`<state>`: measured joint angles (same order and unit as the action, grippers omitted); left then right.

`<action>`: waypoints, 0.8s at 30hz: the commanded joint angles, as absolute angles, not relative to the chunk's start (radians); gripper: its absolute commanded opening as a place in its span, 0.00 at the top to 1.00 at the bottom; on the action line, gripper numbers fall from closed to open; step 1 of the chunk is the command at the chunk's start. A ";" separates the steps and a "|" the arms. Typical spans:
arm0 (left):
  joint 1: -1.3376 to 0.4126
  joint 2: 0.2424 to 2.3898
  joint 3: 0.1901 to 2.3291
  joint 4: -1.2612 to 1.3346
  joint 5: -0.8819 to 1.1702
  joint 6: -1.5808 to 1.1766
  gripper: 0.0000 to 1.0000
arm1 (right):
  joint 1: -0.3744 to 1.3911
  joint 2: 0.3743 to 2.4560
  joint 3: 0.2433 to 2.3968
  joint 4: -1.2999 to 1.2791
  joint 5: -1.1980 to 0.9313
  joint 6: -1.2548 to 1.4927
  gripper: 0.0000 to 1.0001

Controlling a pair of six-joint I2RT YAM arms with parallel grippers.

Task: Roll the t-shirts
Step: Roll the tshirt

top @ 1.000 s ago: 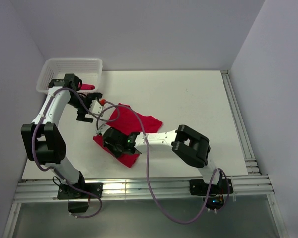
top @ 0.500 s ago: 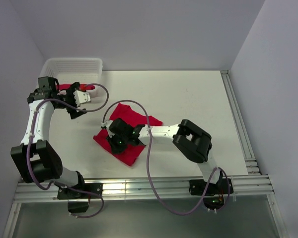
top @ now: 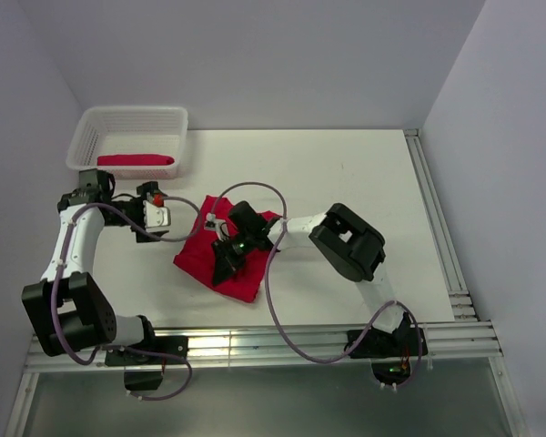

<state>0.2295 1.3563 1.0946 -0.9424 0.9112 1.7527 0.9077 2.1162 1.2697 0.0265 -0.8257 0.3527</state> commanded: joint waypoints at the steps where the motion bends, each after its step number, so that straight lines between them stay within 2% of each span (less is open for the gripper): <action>1: 0.216 1.307 1.034 -1.000 0.997 1.921 0.01 | 0.885 2.197 1.236 0.017 -1.014 0.402 1.00; 5: 0.143 1.240 0.951 -0.818 0.939 1.780 0.01 | 0.856 2.227 1.227 0.112 -1.080 0.497 1.00; 9: 0.074 1.158 0.879 -0.393 0.838 1.333 0.00 | 0.835 2.240 1.212 0.175 -1.091 0.538 1.00; 12: 0.071 1.175 0.916 -0.338 0.764 1.200 0.00 | 0.827 2.247 1.210 0.196 -1.100 0.566 1.00; 14: 0.072 1.198 0.969 -0.412 0.741 1.235 0.01 | 0.824 2.256 1.221 0.187 -1.098 0.561 1.00; 17: 0.071 1.213 1.031 -0.442 0.721 1.142 0.01 | 0.825 2.255 1.232 0.166 -1.088 0.557 1.00; 21: 0.092 1.160 1.040 -0.384 0.701 0.977 0.01 | 0.825 2.240 1.238 0.123 -1.071 0.531 1.00; 24: 0.094 1.079 1.003 -0.247 0.611 0.841 0.00 | 0.825 2.229 1.241 0.091 -1.054 0.509 1.00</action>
<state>0.0860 1.1706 1.0039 -0.3954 0.6983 1.0393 0.8268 2.2189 1.2400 0.1822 -1.1053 0.5556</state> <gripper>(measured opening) 0.995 0.208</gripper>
